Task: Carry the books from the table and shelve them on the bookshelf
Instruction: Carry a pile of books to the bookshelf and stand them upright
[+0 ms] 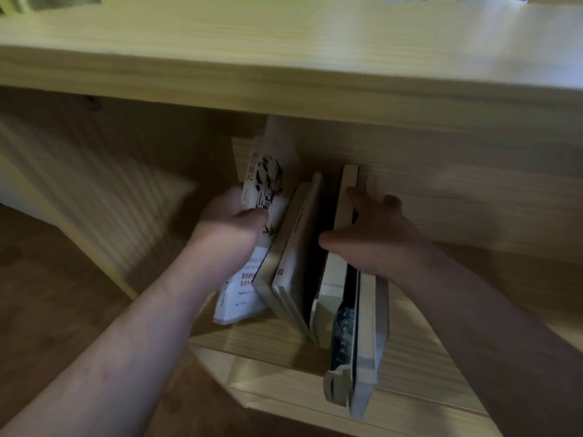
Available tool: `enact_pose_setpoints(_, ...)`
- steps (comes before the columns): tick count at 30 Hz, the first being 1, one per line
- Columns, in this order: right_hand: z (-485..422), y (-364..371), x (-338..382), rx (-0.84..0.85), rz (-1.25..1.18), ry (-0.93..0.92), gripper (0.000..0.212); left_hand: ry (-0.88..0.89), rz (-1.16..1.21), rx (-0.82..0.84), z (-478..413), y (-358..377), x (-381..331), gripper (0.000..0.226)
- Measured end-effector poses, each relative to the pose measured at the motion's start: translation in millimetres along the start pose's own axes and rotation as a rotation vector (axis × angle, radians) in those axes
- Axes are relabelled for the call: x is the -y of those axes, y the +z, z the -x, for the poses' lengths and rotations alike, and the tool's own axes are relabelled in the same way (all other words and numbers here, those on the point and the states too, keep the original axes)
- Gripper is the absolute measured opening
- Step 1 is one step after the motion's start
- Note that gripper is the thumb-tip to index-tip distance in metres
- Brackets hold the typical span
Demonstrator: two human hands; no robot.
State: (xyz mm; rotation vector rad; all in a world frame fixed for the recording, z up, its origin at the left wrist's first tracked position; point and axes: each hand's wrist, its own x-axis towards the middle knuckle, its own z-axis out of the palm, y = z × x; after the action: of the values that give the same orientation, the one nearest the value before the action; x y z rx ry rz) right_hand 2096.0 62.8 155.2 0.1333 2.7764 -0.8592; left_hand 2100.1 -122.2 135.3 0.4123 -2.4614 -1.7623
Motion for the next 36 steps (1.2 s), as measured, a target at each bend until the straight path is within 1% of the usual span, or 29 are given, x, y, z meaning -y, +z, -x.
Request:
enact_pose_setpoints(3, 1, 0, 3, 0.011, 0.037, 0.001, 0.073, 0.036, 0.149, -0.074, 14, 3, 10, 0.01)
enact_pose_setpoints(5, 2, 1, 3, 0.038, 0.039, 0.0, 0.074, 0.091, 0.205, -0.078, 24, 9, 20, 0.012)
enact_pose_setpoints(7, 0, 2, 1, 0.018, 0.122, -0.027, 0.08, 0.131, 0.298, -0.03, 29, 17, 28, 0.017)
enact_pose_setpoints(8, -1, 2, 0, -0.02, 0.218, -0.073, 0.084, 0.143, 0.343, 0.006, 30, 21, 32, 0.02)
enact_pose_setpoints(9, -2, 2, 0, -0.066, 0.333, -0.174, 0.084, 0.15, 0.379, 0.039, 30, 25, 35, 0.022)
enact_pose_setpoints(10, -5, 1, 0, -0.093, 0.443, -0.318, 0.079, 0.153, 0.409, 0.063, 30, 30, 37, 0.025)
enact_pose_setpoints(11, -7, -1, 2, -0.055, 0.522, -0.457, 0.074, 0.154, 0.443, 0.072, 30, 34, 39, 0.026)
enact_pose_setpoints(12, -9, -3, 3, 0.022, 0.551, -0.556, 0.072, 0.153, 0.477, 0.068, 30, 37, 41, 0.027)
enact_pose_setpoints(14, -13, -7, 5, 0.175, 0.57, -0.646, 0.068, 0.152, 0.512, 0.03, 30, 40, 43, 0.029)
enact_pose_setpoints(16, -20, -8, 3, 0.214, 0.61, -0.715, 0.065, 0.155, 0.517, 0.009, 29, 41, 45, 0.029)
enact_pose_setpoints(18, -24, -9, 2, 0.229, 0.634, -0.683, 0.054, 0.164, 0.513, 0.001, 28, 42, 48, 0.028)
enact_pose_setpoints(21, -28, -14, -4, 0.235, 0.638, -0.637, 0.039, 0.239, 0.493, -0.082, 22, 43, 54, 0.027)
enact_pose_setpoints(23, -27, -17, -11, 0.242, 0.618, -0.625, 0.034, 0.233, 0.525, -0.129, 11, 47, 59, 0.025)
enact_pose_setpoints(25, -26, -18, -19, 0.226, 0.604, -0.618, 0.036, 0.245, 0.504, -0.182, -4, 53, 67, 0.023)
enact_pose_setpoints(27, -27, -15, -29, 0.188, 0.595, -0.625, 0.037, 0.315, 0.437, -0.234, -20, 59, 79, 0.018)
enact_pose_setpoints(28, -27, -13, -33, 0.164, 0.587, -0.625, 0.041, 0.355, 0.407, -0.265, -25, 61, 85, 0.015)
enact_pose_setpoints(30, -30, -10, -43, 0.106, 0.547, -0.649, 0.062, 0.425, 0.353, -0.344, -34, 64, 95, 0.02)
enact_pose_setpoints(31, -31, -9, -48, 0.086, 0.529, -0.658, 0.07, 0.455, 0.327, -0.381, -37, 66, 100, 0.026)
enact_pose_setpoints(32, -33, -9, -52, 0.073, 0.514, -0.661, 0.073, 0.471, 0.292, -0.406, -39, 67, 105, 0.031)
enact_pose_setpoints(34, -34, -8, -59, 0.047, 0.49, -0.667, 0.072, 0.476, 0.205, -0.443, -41, 66, 112, 0.038)
enact_pose_setpoints(36, -34, -9, -68, 0.022, 0.463, -0.662, 0.067, 0.456, 0.186, -0.49, -44, 63, 116, 0.041)
